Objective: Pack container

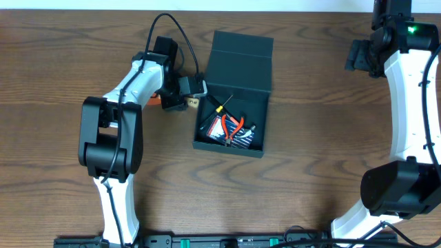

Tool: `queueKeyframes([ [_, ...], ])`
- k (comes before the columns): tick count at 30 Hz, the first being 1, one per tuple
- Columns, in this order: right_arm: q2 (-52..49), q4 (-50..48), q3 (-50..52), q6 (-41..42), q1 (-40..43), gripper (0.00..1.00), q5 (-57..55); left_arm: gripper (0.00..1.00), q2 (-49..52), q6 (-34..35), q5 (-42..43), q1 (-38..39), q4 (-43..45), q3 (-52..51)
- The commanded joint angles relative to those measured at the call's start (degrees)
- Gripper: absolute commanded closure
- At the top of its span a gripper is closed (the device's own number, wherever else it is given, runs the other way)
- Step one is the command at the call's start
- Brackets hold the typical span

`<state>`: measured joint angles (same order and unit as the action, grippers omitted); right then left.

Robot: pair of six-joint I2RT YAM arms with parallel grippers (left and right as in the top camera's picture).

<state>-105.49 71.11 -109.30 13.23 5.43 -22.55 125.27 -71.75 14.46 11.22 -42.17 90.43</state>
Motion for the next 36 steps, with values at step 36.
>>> queueKeyframes([
  [36,0.26,0.04,-0.81,0.44,0.11,0.01,-0.74,0.94,1.11,10.49,-3.10,-8.09,1.40,5.81],
])
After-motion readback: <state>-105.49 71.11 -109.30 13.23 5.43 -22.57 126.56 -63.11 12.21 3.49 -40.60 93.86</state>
